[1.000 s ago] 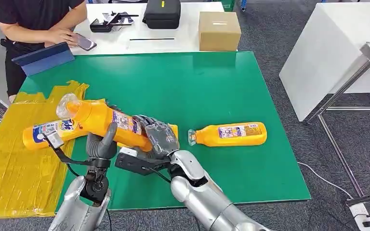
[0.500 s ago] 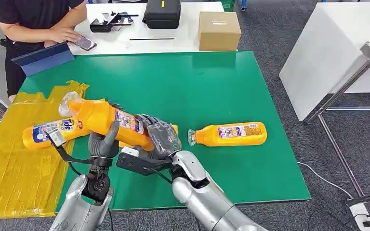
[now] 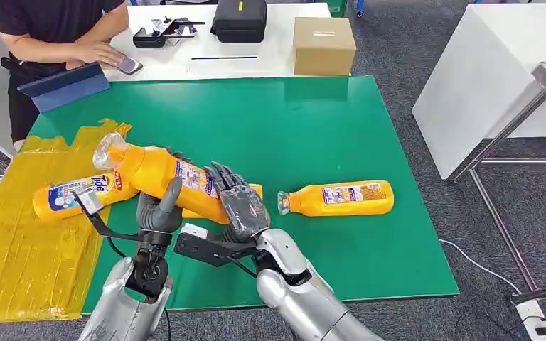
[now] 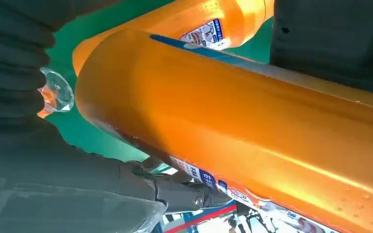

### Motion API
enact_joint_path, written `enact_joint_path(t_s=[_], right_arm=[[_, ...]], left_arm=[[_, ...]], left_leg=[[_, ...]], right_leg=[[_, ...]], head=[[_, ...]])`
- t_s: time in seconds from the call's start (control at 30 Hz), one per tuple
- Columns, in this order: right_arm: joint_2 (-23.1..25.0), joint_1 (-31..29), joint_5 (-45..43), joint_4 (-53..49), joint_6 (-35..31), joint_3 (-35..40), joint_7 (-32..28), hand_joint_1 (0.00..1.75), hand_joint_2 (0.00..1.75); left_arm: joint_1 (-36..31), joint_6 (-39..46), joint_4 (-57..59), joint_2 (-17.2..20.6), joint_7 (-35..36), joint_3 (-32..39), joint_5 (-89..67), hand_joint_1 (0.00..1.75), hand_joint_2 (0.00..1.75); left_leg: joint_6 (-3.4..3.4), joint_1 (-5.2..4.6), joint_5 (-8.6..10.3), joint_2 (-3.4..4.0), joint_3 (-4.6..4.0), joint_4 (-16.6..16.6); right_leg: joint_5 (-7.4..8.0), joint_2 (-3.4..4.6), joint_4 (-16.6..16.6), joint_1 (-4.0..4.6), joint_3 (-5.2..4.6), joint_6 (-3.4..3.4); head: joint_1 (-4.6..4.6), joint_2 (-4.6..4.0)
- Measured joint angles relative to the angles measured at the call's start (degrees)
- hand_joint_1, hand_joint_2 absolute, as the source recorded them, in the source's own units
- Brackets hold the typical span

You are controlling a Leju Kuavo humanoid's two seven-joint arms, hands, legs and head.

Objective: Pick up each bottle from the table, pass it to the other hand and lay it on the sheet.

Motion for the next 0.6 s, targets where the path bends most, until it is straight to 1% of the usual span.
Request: enact_joint_path(t_s=[0.17,0.33,0.43,0.6], right_arm=[[0.0,0.1,-0.1,-0.4,0.0,-0.1,0.0,0.0,0.0],[-0.6,1.8,0.2,-3.8,-2.9,-0.4,-0.4,0.0,0.0],[-1.9,4.2,1.7,-9.4,-4.3,-0.4,-0.6,0.0,0.0],[-5.5,8.3,5.3,-22.9,-5.6,-2.0,0.2,0.0,0.0]], left_arm=[[0.1,0.0,-0.2,0.0,0.0,0.0,0.0,1.75,1.75],[0.5,0.0,-1.7,-0.1,0.0,0.0,-0.2,1.75,1.75],[1.2,0.6,-3.0,0.0,-0.2,0.0,-0.6,1.75,1.75],[3.3,0.7,-5.4,0.3,-1.1,0.8,-1.2,1.75,1.75]], left_leg=[[0.0,0.0,0.0,0.0,0.0,0.0],[0.0,-0.01,-0.01,-0.01,-0.01,0.0],[0.01,-0.02,-0.01,-0.02,-0.03,0.0],[0.02,-0.03,-0.03,-0.07,-0.06,0.0]], right_leg=[[0.0,0.0,0.0,0.0,0.0,0.0],[0.0,0.0,0.0,0.0,0.0,0.0],[0.0,-0.01,0.0,0.0,-0.01,0.0],[-0.01,-0.03,0.0,-0.01,-0.01,0.0]], head=[[-0.02,0.0],[-0.02,0.0],[-0.02,0.0],[0.0,0.0]])
